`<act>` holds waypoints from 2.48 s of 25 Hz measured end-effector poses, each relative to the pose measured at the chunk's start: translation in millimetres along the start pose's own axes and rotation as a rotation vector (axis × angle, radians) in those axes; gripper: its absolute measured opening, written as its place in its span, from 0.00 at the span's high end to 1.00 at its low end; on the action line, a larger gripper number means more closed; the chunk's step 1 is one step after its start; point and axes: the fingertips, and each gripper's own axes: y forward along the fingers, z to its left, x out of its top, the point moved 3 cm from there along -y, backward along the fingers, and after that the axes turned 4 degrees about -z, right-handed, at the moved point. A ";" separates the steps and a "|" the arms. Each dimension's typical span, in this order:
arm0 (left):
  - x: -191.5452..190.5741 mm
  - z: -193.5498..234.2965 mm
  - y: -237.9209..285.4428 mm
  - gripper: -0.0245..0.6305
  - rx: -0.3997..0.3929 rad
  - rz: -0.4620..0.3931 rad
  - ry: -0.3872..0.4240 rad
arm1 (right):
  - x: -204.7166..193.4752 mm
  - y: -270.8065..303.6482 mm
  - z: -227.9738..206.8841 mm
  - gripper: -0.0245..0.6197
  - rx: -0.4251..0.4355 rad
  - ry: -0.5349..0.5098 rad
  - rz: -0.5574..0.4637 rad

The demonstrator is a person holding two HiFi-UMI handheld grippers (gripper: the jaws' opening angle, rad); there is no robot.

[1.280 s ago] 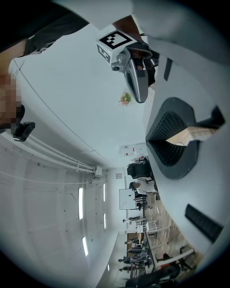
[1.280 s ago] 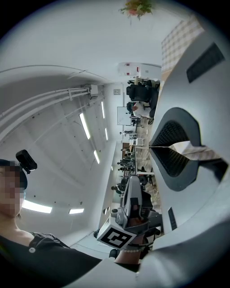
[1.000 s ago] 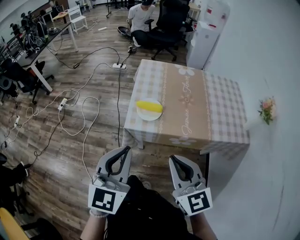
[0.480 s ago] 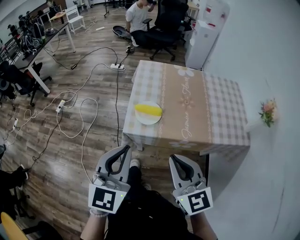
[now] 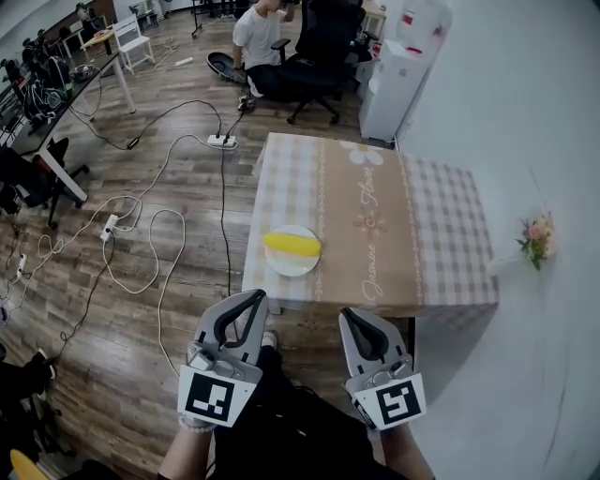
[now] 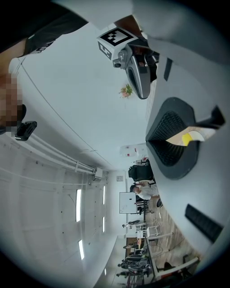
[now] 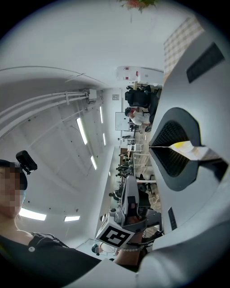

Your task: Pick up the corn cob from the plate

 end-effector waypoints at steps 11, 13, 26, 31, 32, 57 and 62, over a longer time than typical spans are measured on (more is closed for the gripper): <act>-9.7 59.1 71.3 0.94 -0.092 0.006 -0.016 | -0.7 82.4 -31.1 0.90 -0.059 0.017 0.017; -10.9 69.6 82.0 0.94 -0.108 0.006 -0.021 | 2.4 97.3 -35.3 0.90 -0.069 0.013 0.003; -19.7 123.3 120.6 0.94 -0.205 0.000 -0.025 | 8.3 165.5 -38.9 0.90 -0.109 0.010 0.048; -21.0 130.1 127.2 0.94 -0.216 -0.005 0.001 | 1.1 174.6 -36.8 0.90 -0.104 0.026 0.082; -21.7 130.6 128.6 0.94 -0.215 -0.004 0.002 | 0.1 175.7 -37.3 0.90 -0.103 0.028 0.084; -31.2 125.2 161.3 0.94 -0.126 0.023 0.019 | -7.3 184.9 -84.1 0.90 0.003 0.019 0.103; -38.1 111.0 175.6 0.94 -0.171 0.001 0.106 | -13.9 179.7 -96.0 0.90 -0.019 0.031 0.121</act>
